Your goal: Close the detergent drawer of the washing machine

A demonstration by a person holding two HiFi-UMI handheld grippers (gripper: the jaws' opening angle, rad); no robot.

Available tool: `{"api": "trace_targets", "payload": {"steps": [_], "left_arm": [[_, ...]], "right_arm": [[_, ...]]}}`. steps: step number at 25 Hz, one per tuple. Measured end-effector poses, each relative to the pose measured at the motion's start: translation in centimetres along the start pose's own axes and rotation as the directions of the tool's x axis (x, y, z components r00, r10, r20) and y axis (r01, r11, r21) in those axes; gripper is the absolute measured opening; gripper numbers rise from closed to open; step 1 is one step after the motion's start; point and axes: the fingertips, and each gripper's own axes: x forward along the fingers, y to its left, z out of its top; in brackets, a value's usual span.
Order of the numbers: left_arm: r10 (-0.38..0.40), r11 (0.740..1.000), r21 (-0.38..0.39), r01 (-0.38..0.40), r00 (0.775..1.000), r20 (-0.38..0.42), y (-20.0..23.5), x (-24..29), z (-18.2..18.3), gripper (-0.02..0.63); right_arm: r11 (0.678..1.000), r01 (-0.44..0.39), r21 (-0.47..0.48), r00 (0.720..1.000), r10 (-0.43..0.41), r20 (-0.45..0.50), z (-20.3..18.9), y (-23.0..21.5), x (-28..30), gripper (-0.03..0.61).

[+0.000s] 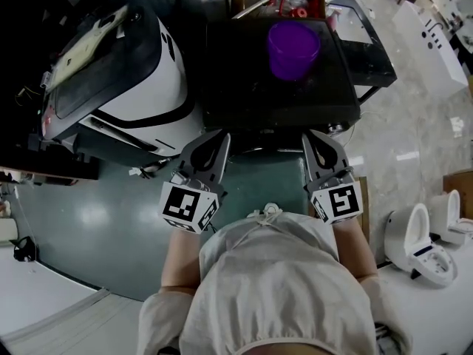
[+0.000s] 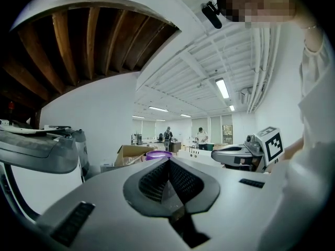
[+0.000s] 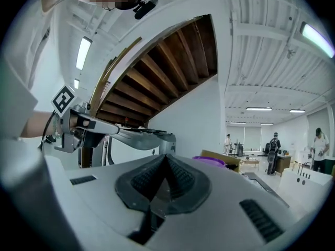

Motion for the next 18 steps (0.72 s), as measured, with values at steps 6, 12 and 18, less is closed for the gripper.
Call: {"api": "trace_targets", "payload": {"steps": [6,12,18], "left_arm": [[-0.002,1.000,0.021,0.002,1.000,0.013,-0.6,-0.3,0.5,0.018],[0.006,1.000,0.023,-0.006,1.000,0.008,-0.5,-0.7,0.2,0.018],[0.009,1.000,0.027,-0.009,1.000,0.008,-0.6,-1.0,0.3,0.018]], "right_arm": [[1.000,-0.012,-0.006,1.000,0.012,0.012,0.6,0.6,-0.4,0.002],[1.000,-0.013,-0.003,1.000,0.013,0.010,0.4,0.9,-0.6,0.002],[1.000,-0.011,-0.001,1.000,0.011,-0.003,0.0,1.2,-0.9,0.002]]}}
